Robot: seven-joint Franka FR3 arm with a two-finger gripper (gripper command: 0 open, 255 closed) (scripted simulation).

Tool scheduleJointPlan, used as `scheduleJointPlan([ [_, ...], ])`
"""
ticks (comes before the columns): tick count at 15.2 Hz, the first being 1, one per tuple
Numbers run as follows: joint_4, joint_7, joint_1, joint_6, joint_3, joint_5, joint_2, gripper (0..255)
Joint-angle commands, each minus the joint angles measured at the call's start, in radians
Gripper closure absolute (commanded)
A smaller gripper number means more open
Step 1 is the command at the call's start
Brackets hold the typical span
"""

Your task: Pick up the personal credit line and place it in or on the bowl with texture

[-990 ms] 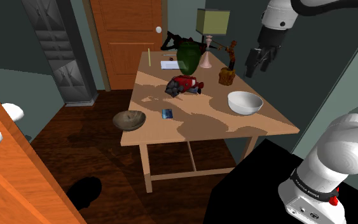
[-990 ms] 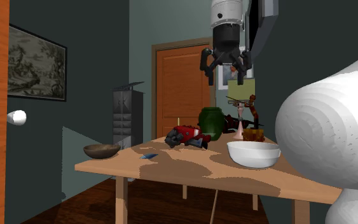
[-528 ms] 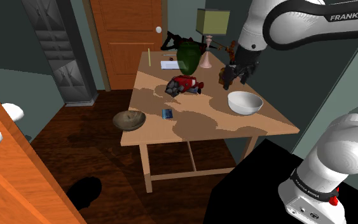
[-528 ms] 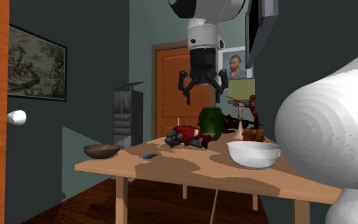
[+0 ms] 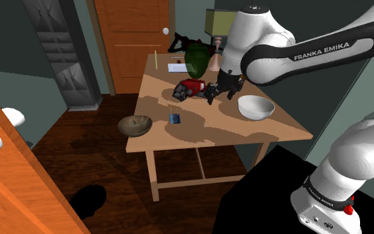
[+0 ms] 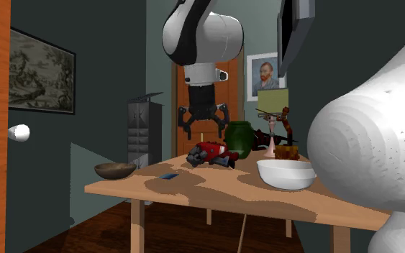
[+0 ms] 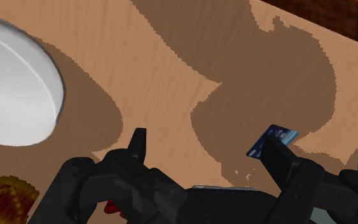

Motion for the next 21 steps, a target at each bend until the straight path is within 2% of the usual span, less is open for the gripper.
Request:
scheduleJointPlan([
  [1, 0.015, 0.089, -0.037, 0.076, 0.061, -0.039, 0.070, 0],
  [4, 0.061, 0.240, -0.113, 0.160, 0.162, -0.139, 0.185, 0],
  [6, 0.104, 0.361, -0.176, 0.200, 0.236, -0.237, 0.269, 0],
  [9, 0.190, 0.578, -0.267, 0.220, 0.343, -0.446, 0.417, 0],
  [11, 0.263, 0.736, -0.297, 0.196, 0.389, -0.617, 0.535, 0],
  [12, 0.303, 0.811, -0.295, 0.175, 0.398, -0.701, 0.596, 0],
  [14, 0.385, 0.936, -0.256, 0.124, 0.382, -0.846, 0.712, 0],
  [17, 0.514, 1.066, -0.169, 0.051, 0.331, -1.002, 0.864, 0],
  [21, 0.531, 1.086, -0.155, 0.059, 0.305, -1.041, 0.904, 0],
])
